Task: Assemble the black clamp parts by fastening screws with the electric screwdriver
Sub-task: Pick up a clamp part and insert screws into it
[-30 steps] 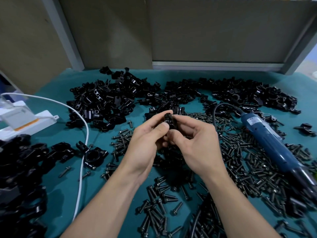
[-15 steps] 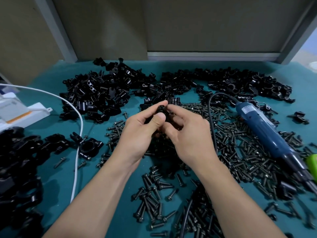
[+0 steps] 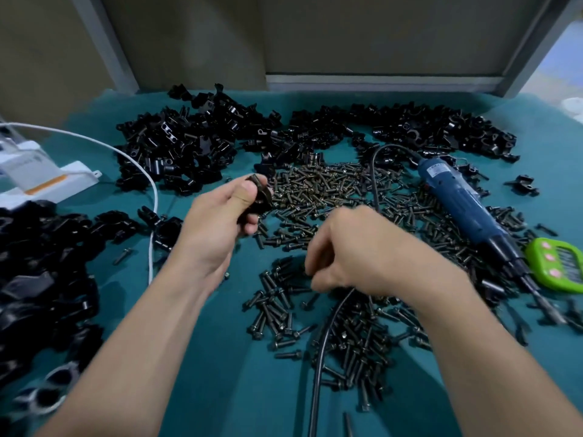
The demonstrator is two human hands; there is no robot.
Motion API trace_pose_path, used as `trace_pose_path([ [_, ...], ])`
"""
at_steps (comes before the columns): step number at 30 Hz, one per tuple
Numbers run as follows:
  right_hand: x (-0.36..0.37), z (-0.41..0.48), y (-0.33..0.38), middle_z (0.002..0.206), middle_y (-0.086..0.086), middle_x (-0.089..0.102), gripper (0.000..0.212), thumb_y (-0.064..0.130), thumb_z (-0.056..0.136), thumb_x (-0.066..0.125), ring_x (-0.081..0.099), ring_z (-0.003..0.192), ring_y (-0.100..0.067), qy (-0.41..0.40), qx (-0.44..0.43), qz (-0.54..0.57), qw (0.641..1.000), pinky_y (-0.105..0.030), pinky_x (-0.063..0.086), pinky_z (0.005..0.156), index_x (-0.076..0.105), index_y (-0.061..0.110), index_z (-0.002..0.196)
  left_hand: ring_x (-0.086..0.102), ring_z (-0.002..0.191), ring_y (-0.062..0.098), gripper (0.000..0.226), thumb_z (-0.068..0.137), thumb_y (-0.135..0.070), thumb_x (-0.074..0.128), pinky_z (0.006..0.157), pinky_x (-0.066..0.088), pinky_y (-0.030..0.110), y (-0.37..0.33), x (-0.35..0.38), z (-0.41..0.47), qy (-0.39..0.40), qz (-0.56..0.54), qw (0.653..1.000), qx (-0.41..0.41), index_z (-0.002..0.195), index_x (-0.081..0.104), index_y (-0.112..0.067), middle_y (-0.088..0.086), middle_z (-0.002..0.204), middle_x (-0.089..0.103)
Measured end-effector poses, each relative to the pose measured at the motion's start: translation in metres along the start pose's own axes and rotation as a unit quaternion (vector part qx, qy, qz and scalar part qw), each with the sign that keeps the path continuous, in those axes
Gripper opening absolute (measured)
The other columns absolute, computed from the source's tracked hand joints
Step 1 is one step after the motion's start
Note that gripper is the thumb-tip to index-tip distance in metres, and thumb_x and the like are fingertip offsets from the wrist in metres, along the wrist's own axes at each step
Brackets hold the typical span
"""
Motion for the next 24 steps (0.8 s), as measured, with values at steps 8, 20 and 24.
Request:
trace_pose_path([
  [8,0.016,-0.002,-0.002,0.073,0.013,0.072,0.010,0.032,0.079,0.087,0.066,0.071,-0.006,-0.041,0.008,-0.041,0.998,-0.026,0.058,0.069,0.077,0.033,0.082,0.053,0.060,0.003,0.022,0.107,-0.019,0.058,0.056,0.047,0.018,0.011,0.024,-0.004,0.019,0.036,0.998,0.044,0.105,0.079,-0.026,-0.017,0.081,0.071],
  [20,0.007,0.031,-0.013,0.066,-0.010,0.072,0.025,0.004,0.091,0.060,0.059,0.049,-0.015,-0.227,0.046,0.544,0.806,-0.023,0.043,0.044,0.070,0.016,0.071,0.057,0.066,0.009,0.020,0.104,-0.021,0.063,0.060,0.049,0.020,0.016,0.029,0.004,0.071,0.087,0.991,0.071,0.114,0.078,-0.028,-0.006,0.087,0.074],
  [24,0.016,0.031,-0.023,0.073,-0.013,0.073,0.030,0.000,0.097,0.055,0.061,0.054,-0.017,-0.225,0.030,0.609,0.760,-0.024,0.048,0.049,0.072,0.018,0.080,0.058,0.070,0.010,0.024,0.104,-0.014,0.063,0.065,0.052,0.024,0.016,0.032,0.006,0.098,0.091,0.988,0.076,0.112,0.079,-0.030,-0.006,0.089,0.075],
])
Point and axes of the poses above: each hand's wrist, its own z-axis towards the middle knuckle, its own x-axis out of the palm, y = z × x, the point moved 5 cm from there along z, towards the middle knuckle
